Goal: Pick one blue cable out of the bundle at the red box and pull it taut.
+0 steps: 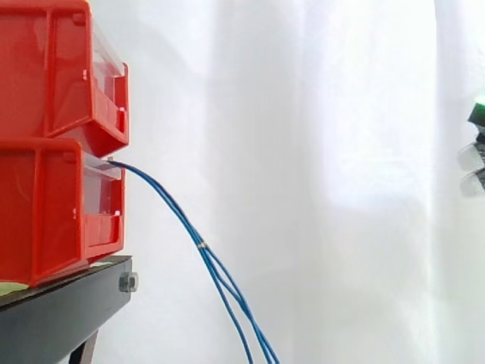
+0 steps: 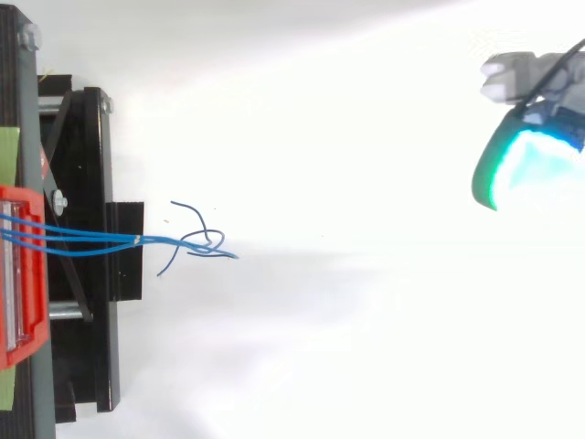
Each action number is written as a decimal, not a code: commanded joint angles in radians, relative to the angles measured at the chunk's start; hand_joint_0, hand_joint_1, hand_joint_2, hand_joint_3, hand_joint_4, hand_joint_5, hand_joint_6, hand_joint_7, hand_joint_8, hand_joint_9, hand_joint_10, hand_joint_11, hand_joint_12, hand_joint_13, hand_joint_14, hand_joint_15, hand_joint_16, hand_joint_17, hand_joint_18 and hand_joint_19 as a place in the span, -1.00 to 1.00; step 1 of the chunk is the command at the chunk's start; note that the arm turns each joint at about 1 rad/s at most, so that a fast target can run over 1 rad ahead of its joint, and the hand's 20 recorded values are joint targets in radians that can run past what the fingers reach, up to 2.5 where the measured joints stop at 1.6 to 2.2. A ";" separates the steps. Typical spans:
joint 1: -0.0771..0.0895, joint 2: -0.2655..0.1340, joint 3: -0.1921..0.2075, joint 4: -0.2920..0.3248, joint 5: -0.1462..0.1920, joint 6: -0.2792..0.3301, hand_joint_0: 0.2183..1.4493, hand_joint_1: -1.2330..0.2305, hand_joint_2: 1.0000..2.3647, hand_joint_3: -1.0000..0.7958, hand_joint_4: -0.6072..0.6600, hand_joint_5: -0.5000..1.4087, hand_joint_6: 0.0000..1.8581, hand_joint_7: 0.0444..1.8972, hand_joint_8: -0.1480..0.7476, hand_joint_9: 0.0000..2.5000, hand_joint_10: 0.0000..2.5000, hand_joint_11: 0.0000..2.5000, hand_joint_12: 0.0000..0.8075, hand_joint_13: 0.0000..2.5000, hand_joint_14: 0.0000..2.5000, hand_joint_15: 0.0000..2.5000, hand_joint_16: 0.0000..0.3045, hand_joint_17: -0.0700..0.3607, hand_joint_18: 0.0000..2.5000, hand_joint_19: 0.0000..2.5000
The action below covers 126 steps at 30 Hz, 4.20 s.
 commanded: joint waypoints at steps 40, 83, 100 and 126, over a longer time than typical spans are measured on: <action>0.021 -0.168 0.000 0.345 0.274 -0.190 -0.45 -0.27 -1.00 -0.44 0.61 -0.65 -0.46 -0.09 -0.05 -0.93 -1.00 -1.00 -0.08 -1.00 -1.00 -1.00 -0.56 0.02 -1.00 -0.92; 0.038 -0.575 0.261 0.530 0.252 -0.148 -0.44 -0.27 -1.00 -0.44 0.63 -0.65 -0.46 -0.07 -0.05 -0.92 -1.00 -1.00 -0.08 -1.00 -1.00 -1.00 -0.57 0.02 -1.00 -0.91; 0.050 -0.676 0.416 0.500 0.199 -0.104 -0.44 -0.27 -1.00 -0.44 0.65 -0.64 -0.46 -0.06 -0.04 -0.92 -1.00 -1.00 -0.08 -1.00 -1.00 -1.00 -0.57 0.02 -1.00 -0.91; 0.098 -0.676 0.423 0.511 0.205 -0.115 -0.37 -0.38 -1.00 -0.41 0.48 -0.62 -0.38 0.08 -0.06 -0.91 -1.00 -1.00 -0.10 -1.00 -1.00 -1.00 -0.58 -0.01 -1.00 -0.90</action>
